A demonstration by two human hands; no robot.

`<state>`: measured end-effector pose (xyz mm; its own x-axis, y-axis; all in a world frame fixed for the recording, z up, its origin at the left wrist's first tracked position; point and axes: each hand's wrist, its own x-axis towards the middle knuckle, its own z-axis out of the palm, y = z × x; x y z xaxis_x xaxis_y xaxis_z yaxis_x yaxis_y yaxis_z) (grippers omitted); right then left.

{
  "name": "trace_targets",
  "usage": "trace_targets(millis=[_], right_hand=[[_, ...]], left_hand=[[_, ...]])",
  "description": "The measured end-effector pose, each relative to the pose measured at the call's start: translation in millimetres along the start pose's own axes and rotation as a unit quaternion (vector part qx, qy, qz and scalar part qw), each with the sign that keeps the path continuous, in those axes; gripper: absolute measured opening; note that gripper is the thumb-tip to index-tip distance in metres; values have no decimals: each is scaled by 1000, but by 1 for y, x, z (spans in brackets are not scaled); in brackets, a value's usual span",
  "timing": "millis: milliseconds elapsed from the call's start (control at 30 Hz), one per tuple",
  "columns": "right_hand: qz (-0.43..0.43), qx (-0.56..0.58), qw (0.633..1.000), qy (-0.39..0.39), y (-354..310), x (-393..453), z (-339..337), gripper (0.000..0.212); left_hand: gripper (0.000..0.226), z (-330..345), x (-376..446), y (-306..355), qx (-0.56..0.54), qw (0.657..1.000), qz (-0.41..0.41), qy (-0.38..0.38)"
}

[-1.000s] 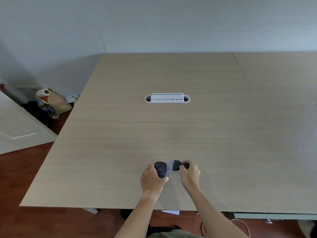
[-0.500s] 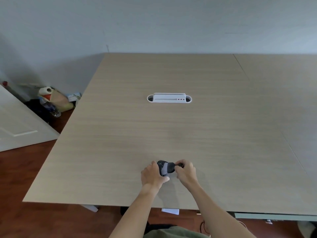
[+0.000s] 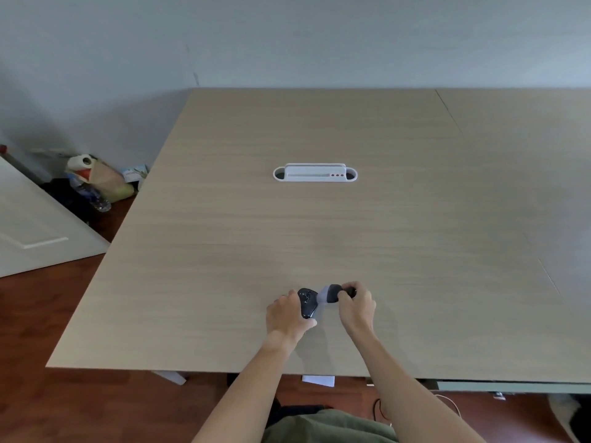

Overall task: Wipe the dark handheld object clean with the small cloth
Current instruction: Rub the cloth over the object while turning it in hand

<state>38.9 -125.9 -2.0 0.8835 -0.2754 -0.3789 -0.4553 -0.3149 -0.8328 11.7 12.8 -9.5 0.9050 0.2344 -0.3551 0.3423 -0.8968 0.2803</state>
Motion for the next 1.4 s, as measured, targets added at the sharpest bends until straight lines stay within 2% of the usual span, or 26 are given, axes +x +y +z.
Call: trace_targets(millis=[67, 133, 200, 300, 367, 433, 500, 567, 633, 767, 867, 933, 1033, 1133, 1200, 1267, 1300, 1400], right_hand=[[26, 36, 998, -36, -2, -3, 3, 18], [23, 13, 998, -56, -1, -5, 6, 18], [0, -29, 999, -25, 2, -5, 7, 20], [-18, 1, 1000, 5, 1, -7, 6, 18], [-13, 22, 999, -26, -3, -6, 8, 17], [-6, -6, 998, -67, -3, -6, 9, 16], [-14, -62, 997, -43, 2, -5, 8, 17], [-22, -64, 998, 5, 4, -5, 6, 16], [-36, -43, 998, -2, 3, -6, 6, 15], [-31, -32, 997, -65, 2, -7, 9, 15], [-11, -77, 997, -17, 4, -4, 6, 15], [-17, -46, 999, 5, 1, -3, 4, 14], [-34, -5, 999, -35, -7, -2, 4, 16], [-23, -47, 995, -79, -5, 0, 4, 12], [-23, -77, 996, -43, -2, 3, 3, 12], [-19, -62, 998, 3, -5, 2, 1, 12], [-21, -46, 999, 1, -7, 3, 1, 11], [-10, -18, 996, -81, -12, 1, 1, 10]], left_hand=[[50, 1, -1, -1, 6, 1000, 7, 7], [49, 1, -1, -2, 8, 1000, 12, 9], [47, 1, -1, -3, 7, 1000, 16, 5], [46, -1, 0, -6, 7, 1000, 21, -5], [45, -2, 1, -8, 5, 1000, 25, -7], [45, -3, 3, -8, 6, 1000, 27, -9], [47, -3, 3, -9, 10, 999, 31, -15], [48, -3, 4, -9, 15, 999, 35, -22], [47, -2, 4, -10, 20, 999, 37, -26], [47, -2, 5, -10, 30, 998, 43, -33], [47, -3, 4, -10, 46, 997, 49, -34], [47, -3, 4, -11, 47, 997, 50, -34], [50, -2, 3, -11, 34, 998, 46, -34], [53, -2, 2, -11, 28, 998, 45, -36], [53, -3, 3, -11, 26, 998, 46, -39], [55, -5, 3, -11, 20, 998, 46, -39], [56, -5, 3, -12, 16, 998, 45, -36], [59, -6, 1, -10, 4, 999, 34, -25]])
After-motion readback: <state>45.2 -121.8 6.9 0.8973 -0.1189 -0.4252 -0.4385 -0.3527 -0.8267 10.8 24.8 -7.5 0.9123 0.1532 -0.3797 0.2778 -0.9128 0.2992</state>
